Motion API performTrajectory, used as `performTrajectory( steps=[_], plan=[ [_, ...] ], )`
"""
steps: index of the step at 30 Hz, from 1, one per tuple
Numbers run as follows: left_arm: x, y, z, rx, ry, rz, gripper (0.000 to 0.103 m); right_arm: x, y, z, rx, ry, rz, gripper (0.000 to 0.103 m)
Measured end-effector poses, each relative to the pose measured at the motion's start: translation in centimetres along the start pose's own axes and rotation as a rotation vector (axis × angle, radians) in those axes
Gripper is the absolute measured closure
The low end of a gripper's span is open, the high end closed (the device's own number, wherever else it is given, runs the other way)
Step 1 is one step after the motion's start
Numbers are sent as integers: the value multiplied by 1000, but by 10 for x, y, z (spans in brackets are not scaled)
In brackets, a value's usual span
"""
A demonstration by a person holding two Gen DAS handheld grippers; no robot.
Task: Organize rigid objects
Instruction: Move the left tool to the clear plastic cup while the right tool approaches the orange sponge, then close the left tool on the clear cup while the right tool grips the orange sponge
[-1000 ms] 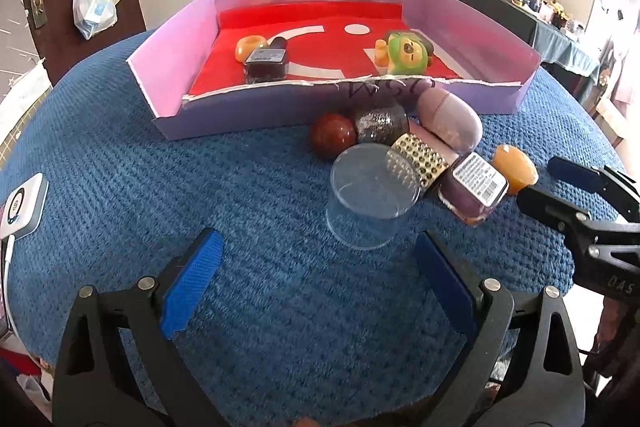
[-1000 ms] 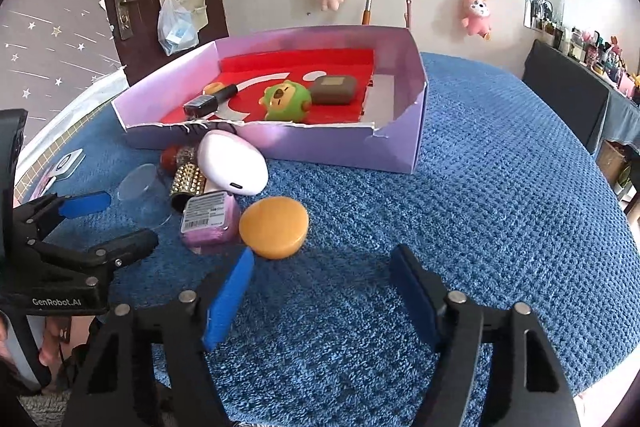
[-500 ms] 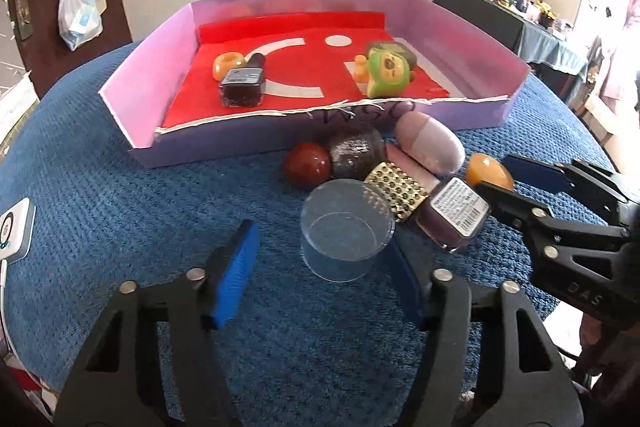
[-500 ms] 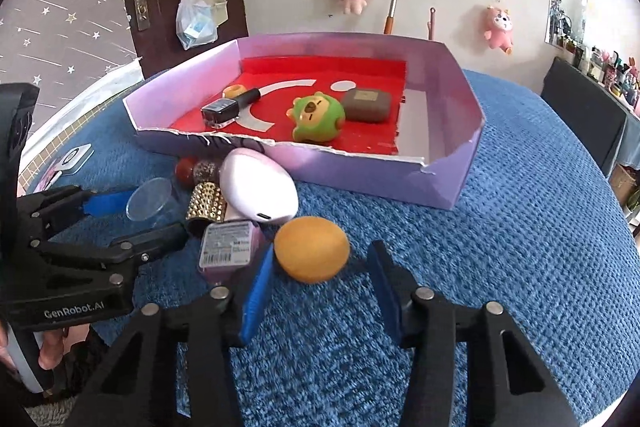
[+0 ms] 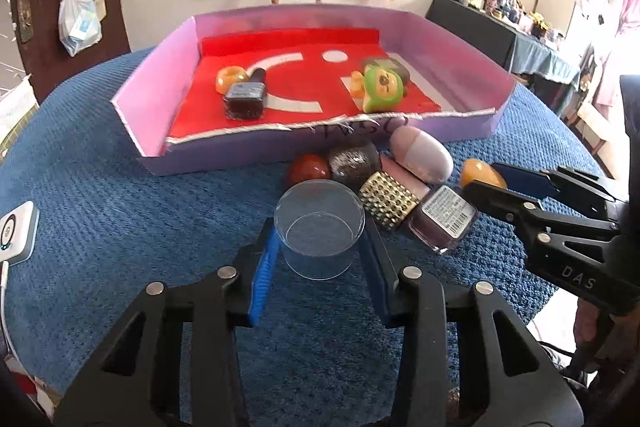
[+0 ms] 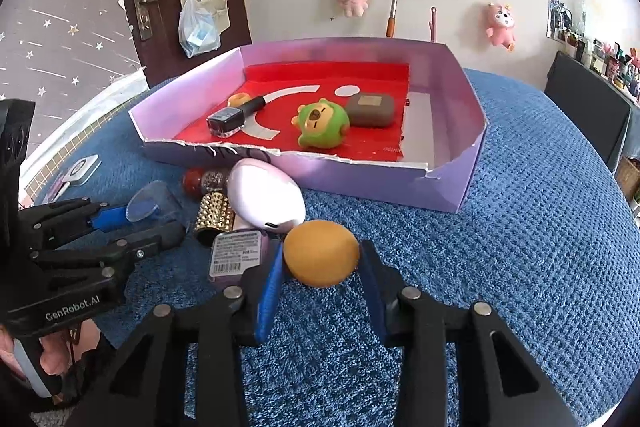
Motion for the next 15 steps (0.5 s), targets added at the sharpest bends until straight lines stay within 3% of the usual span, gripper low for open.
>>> performTrajectory(
  steps=[6,15],
  plan=[
    [5,1,-9,26,10,8,65,16,-5,-8,7,-7,33,63],
    [17,2,-14,35,23,35,65,26,-7,-37,36,-87,36,63]
  ],
)
Point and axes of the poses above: each gripper's, at about its wrist camera, not at the fingertips, and x roughly against the way its jaws point, z to its right, y to its underside, the point moved 10 cm from there along -x, roughly the way its jaws point, and after that the axes turned 8 degrees about -z, right-handed, at the moved point
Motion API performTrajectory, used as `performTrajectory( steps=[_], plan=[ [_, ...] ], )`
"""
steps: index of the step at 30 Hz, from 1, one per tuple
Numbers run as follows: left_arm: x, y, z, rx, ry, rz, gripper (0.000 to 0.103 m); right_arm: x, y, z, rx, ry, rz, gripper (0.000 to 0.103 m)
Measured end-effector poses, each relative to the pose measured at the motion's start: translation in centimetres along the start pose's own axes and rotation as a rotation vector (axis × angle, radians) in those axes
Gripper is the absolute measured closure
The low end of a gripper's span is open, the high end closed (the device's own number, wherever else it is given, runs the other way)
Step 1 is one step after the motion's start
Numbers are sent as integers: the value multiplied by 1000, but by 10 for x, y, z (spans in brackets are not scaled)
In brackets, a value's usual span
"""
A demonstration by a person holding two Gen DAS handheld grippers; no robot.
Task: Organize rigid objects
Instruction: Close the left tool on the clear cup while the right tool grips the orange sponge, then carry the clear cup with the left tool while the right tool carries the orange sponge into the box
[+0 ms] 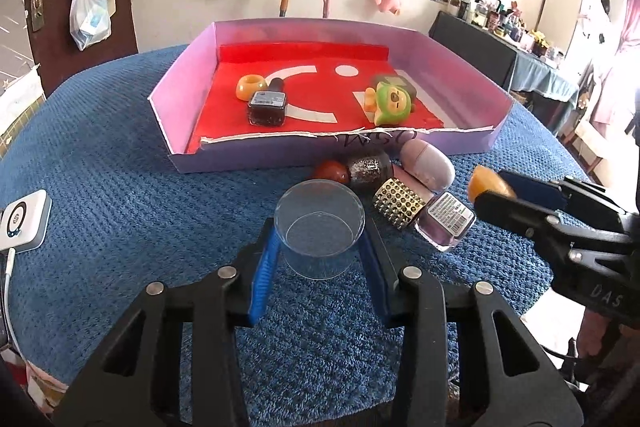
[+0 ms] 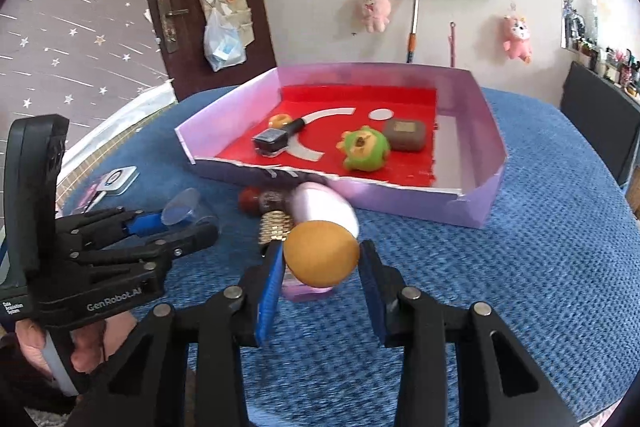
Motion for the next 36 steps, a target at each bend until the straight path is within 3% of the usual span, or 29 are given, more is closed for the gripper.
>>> performTrajectory(
  steps=[9,36],
  plan=[
    [2,1,-6,8,-2,8,65,-2,3,-20,40,-27,-10,63],
    [8,-30,0,-18,7,55,65,0,-17,-8,33,-28,16,63]
  ],
)
Point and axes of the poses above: each gripper's, at about its wrist camera, not at the fingertips, and x roughly against the way its jaws point, z to its right, y to its underside, the point moved 10 cm from there along -x, roughly the way its jaws point, and after that the axes turned 8 degrees about -z, right-handed, at the moved point
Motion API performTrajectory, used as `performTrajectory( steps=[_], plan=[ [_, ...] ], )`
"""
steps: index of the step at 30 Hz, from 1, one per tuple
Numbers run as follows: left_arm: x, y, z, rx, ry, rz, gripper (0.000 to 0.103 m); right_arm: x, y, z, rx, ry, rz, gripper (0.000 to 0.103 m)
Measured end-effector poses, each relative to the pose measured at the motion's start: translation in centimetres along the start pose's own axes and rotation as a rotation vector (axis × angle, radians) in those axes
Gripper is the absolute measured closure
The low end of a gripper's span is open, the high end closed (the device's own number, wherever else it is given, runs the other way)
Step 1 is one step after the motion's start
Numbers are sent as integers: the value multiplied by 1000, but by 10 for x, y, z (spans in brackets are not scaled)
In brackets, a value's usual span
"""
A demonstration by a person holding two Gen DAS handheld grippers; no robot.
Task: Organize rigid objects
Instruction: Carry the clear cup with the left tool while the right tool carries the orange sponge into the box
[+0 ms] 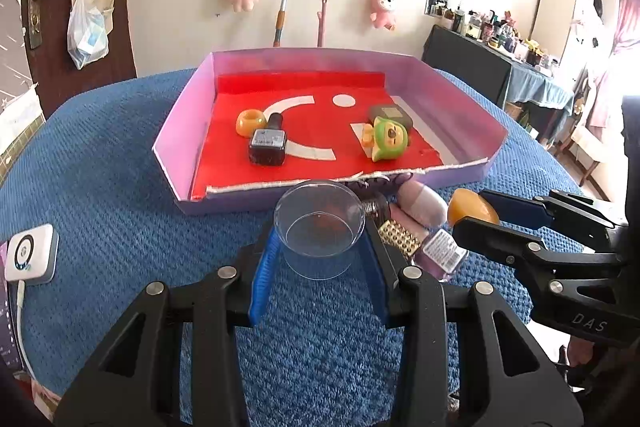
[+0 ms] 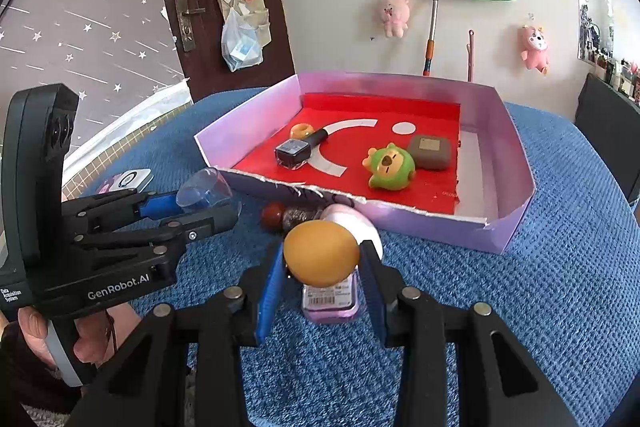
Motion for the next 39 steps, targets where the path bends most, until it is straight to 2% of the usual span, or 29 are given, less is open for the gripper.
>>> performTrajectory(
  steps=[20,39],
  plan=[
    [-14,-37,-7,1,4,-1,65,-9,-36,16,-3,6,10,63],
    [-52,-46,-20,30,16,-101,65,-44,-51,36,-37,0,-63,63]
  ],
)
Point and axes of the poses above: each gripper's, at about its wrist camera, not at the fingertips, and x roughly against the way its jaws point, z to its right, y to its underside, the point moved 10 cm from there along -x, roughly the way its jaws point, and after that the axes turned 8 degrees about -z, right-handed, at the moved point
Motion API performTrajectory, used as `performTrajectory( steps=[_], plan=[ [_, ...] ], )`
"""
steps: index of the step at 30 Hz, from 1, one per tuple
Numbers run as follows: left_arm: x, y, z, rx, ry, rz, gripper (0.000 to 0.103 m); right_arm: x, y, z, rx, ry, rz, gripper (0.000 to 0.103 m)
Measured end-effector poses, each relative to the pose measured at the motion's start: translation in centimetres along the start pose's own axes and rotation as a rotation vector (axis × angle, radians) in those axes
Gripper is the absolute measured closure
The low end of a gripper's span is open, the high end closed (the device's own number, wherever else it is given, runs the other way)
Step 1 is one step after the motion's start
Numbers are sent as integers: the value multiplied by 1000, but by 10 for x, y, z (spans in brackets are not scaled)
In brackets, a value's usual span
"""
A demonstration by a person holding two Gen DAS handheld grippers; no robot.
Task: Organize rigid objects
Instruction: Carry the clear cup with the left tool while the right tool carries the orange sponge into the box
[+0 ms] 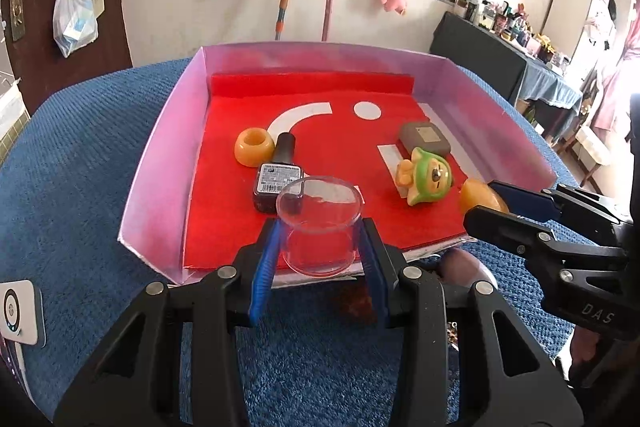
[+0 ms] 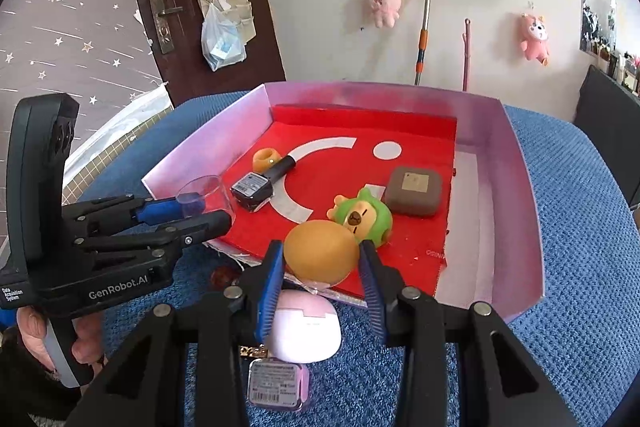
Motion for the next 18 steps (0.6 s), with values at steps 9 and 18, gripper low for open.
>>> performTrajectory(
  steps=[9,18],
  plan=[
    [-19,0,0,-5,-1,-50,65,-16,1,10,-33,-1,-41,63],
    [-29,-3,-5,8,6,-79,65,-28,2,14,-46,1,-68,63]
  ],
)
Point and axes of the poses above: each gripper's, at about its wrist camera, not at the fingertips, and x roughly against the way its jaws point, z to its right, y to its underside, the point moved 10 cm from there along -x, roughly the way its jaws point, and after that the axes turned 8 degrees about -z, right-handed, at the moved point
